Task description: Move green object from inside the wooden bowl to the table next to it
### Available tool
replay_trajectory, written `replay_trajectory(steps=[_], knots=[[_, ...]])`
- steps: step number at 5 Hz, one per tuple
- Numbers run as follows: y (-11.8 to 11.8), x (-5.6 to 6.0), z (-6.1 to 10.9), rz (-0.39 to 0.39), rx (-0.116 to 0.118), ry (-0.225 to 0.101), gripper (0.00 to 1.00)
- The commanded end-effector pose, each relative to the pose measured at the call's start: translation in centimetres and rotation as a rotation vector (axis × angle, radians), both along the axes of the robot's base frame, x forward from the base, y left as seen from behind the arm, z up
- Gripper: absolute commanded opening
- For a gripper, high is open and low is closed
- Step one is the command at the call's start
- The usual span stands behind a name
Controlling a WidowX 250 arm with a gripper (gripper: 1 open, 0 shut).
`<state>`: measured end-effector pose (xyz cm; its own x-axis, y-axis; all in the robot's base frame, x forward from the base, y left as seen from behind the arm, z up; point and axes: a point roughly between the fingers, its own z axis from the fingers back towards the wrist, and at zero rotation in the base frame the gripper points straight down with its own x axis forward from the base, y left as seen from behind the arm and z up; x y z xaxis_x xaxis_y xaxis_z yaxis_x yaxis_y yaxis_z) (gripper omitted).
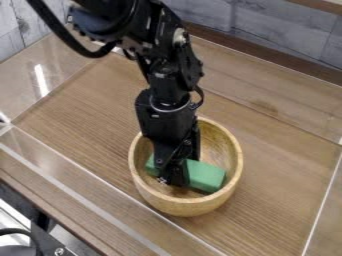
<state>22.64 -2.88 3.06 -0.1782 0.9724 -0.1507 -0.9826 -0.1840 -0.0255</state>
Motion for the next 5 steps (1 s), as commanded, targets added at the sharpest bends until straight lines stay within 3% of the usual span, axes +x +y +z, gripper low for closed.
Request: replay_trajectory(steps=[1,2,5], knots=[[-0.4,0.3,0.5,-0.015,-0.004,-0.008,0.0],[-0.8,0.1,0.8,-0.049,-0.007,0.0,0.0],[-1.1,-2.4,0.2,-0.051,-0.012,0.017,0.0]])
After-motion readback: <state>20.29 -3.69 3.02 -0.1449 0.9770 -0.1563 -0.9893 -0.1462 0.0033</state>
